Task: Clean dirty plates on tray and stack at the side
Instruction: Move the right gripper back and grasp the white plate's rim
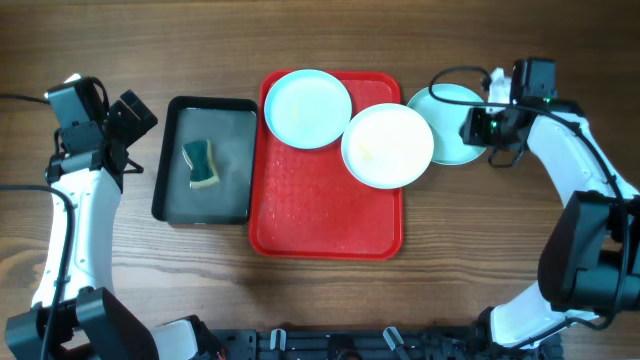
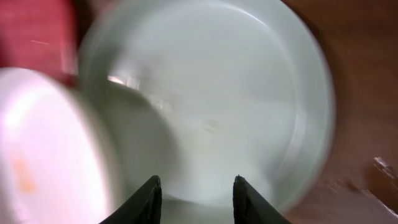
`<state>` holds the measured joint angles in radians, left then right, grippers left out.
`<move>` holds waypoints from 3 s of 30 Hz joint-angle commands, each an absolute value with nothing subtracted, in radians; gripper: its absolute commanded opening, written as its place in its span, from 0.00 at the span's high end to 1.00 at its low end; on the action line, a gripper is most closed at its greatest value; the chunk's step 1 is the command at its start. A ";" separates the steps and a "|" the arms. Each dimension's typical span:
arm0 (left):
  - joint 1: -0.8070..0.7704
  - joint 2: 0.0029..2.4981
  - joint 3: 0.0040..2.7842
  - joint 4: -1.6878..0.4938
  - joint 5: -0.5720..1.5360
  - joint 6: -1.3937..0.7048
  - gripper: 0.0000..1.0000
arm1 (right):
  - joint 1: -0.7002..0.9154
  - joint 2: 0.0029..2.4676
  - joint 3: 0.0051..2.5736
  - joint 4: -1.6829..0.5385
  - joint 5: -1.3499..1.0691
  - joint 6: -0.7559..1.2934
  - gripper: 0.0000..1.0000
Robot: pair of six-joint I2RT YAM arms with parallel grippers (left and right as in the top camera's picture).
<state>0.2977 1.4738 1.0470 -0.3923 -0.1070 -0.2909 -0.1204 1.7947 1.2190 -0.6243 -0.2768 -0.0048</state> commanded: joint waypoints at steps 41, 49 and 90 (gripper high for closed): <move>0.300 1.464 1.066 -0.390 -0.102 -0.297 0.00 | 0.029 1.855 1.164 -0.758 -0.360 0.037 0.96; 0.300 1.464 1.066 -0.390 -0.102 -0.297 0.00 | 0.180 1.855 1.164 -0.845 -0.359 0.082 0.96; 0.300 1.464 1.066 -0.390 -0.102 -0.297 0.00 | 0.370 1.858 1.149 -0.635 -0.315 -0.129 0.71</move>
